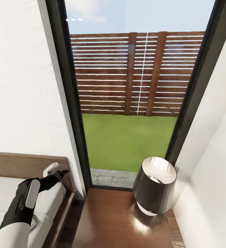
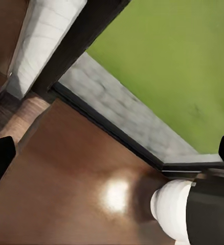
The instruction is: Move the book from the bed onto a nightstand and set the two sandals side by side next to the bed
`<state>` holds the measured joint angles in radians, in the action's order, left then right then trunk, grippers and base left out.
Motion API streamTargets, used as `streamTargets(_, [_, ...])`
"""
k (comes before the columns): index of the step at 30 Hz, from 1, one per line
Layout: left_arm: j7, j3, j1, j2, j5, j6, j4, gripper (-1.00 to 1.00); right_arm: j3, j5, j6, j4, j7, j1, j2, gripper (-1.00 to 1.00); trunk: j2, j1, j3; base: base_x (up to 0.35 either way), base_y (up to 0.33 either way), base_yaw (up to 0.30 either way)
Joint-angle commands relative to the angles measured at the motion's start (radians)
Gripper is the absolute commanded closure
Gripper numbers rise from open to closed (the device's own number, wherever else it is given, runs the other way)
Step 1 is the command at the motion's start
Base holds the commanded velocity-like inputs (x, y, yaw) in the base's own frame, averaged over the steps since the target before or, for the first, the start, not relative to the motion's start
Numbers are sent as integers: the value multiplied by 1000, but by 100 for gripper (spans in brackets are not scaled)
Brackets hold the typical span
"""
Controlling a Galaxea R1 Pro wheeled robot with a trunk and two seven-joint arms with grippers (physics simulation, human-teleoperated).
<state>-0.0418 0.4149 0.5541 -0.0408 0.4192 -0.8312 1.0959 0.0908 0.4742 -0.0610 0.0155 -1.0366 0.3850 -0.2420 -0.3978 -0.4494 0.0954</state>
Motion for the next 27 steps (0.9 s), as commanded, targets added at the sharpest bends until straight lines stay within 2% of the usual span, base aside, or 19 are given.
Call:
streamTargets(1, [-4, 11, 1, 0, -3, -5, 0, -100, 8, 11, -6, 0, -3, 1, 0, -100, -2, -1, 2, 0, 0, 0])
streamTargets(2, [-3, 21, 1, -17, -5, -6, 0, -100, 8, 11, -6, 0, -5, 1, 0, -100, -2, -1, 2, 0, 0, 0])
streamTargets(3, [-4, 27, 0, -52, -5, -7, -1, -100, 8, 12, -5, 0, -7, 0, 0, -100, -2, -1, 2, 0, 0, 0])
streamTargets(4, [-4, 30, 0, -67, -4, -7, -2, -100, 8, 12, -5, 0, -8, 0, 0, -100, -2, -1, 2, 0, 0, 0])
streamTargets(6, [-7, 45, -3, -117, -2, -5, -29, -100, 9, 12, -5, 0, -9, 1, 0, -100, -2, -1, 2, 0, 0, 0])
streamTargets(12, [-8, 78, -5, -183, -5, 9, -90, -100, 8, 12, -6, 0, -9, 1, 0, -100, -2, -1, 8, 0, 0, 0])
streamTargets(14, [-7, 96, -5, -217, -5, 25, -97, -100, 8, 12, -6, 0, -8, 1, 0, -100, -2, -1, 11, 0, 0, 0])
streamTargets(15, [-8, 117, -5, -239, -5, 34, -104, -100, 8, 12, -6, 0, -9, 1, 0, -100, -2, -1, 12, 0, 0, 0])
streamTargets(19, [-7, 133, -5, -250, -7, 73, -127, -100, 8, 12, -6, 0, -10, 0, 0, -100, -2, -1, 19, 0, 0, 0])
streamTargets(21, [-7, 136, -5, -253, -7, 134, -153, -100, 8, 12, -6, 0, -10, 0, 0, -100, -2, -1, 22, 0, 0, 0])
streamTargets(22, [-6, 138, -5, -258, -8, 205, -184, -100, 8, 12, -6, 0, -10, 0, 0, -100, -2, -1, 23, 0, 0, 0])
streamTargets(24, [-4, 140, -5, -276, -8, 286, -221, -100, 8, 12, -6, 0, -10, 0, -1, -100, -2, -1, 27, 0, 0, 0])
streamTargets(27, [-2, 141, -5, -285, -8, 309, -232, -100, 8, 12, -7, 0, -10, 1, -1, -100, -2, -1, 31, 0, 0, 0])
